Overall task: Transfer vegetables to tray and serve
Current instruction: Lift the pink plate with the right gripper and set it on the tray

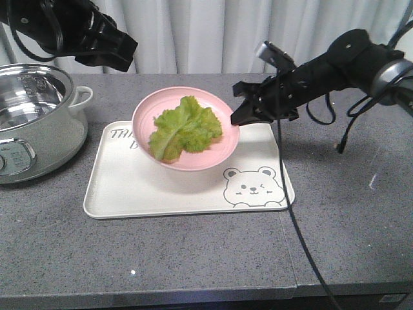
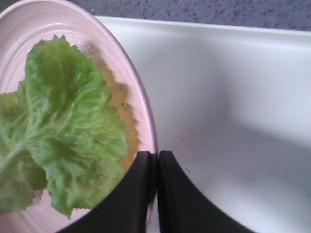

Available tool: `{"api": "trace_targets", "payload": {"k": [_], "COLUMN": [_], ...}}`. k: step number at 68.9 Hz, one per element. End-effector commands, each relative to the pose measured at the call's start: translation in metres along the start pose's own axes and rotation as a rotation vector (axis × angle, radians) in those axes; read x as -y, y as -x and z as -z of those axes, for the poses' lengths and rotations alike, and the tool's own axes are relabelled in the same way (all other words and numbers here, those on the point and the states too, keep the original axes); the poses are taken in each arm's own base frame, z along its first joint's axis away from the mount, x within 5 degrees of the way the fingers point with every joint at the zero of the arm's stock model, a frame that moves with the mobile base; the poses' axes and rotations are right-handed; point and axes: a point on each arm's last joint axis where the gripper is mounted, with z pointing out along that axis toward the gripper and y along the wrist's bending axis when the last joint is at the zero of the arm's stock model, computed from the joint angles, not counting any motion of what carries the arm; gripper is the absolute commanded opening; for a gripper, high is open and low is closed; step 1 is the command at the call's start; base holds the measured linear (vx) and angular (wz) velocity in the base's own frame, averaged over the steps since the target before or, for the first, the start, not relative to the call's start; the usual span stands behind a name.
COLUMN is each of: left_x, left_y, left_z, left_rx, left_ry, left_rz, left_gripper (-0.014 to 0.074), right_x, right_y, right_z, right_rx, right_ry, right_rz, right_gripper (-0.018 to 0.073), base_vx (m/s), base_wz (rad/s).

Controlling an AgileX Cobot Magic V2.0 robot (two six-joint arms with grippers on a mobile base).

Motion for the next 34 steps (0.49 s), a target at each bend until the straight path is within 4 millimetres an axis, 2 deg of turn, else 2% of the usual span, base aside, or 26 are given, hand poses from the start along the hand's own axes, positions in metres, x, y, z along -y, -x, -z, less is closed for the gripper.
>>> {"api": "trace_targets", "payload": {"k": [1, 8, 18, 25, 34], "left_x": [0.006, 0.006, 0.006, 0.006, 0.006], "left_y": [0.005, 0.005, 0.005, 0.005, 0.005], "left_z": [0.023, 0.023, 0.023, 0.023, 0.023], "left_rx": [0.085, 0.085, 0.085, 0.085, 0.085], "left_ry": [-0.007, -0.007, -0.007, -0.007, -0.007], "left_rz": [-0.001, 0.000, 0.000, -0.001, -0.001], "left_gripper": [0.0189, 0.0189, 0.0189, 0.0189, 0.0189], "right_x": [-0.029, -0.029, -0.033, -0.033, -0.034], "right_y": [0.010, 0.005, -0.001, -0.001, 0.000], "right_z": [0.007, -0.013, -0.027, -0.029, -0.028], "right_rx": [0.075, 0.039, 0.000, -0.002, 0.001], "right_ry": [0.013, -0.023, -0.082, -0.112, -0.112], "right_rz": [0.057, 0.089, 0.157, 0.189, 0.189], "right_gripper": [-0.0003, 0.0000, 0.0028, 0.0088, 0.0232], "base_vx": [0.00, 0.00, 0.00, 0.00, 0.00], "base_wz": [0.00, 0.00, 0.00, 0.00, 0.00]}}
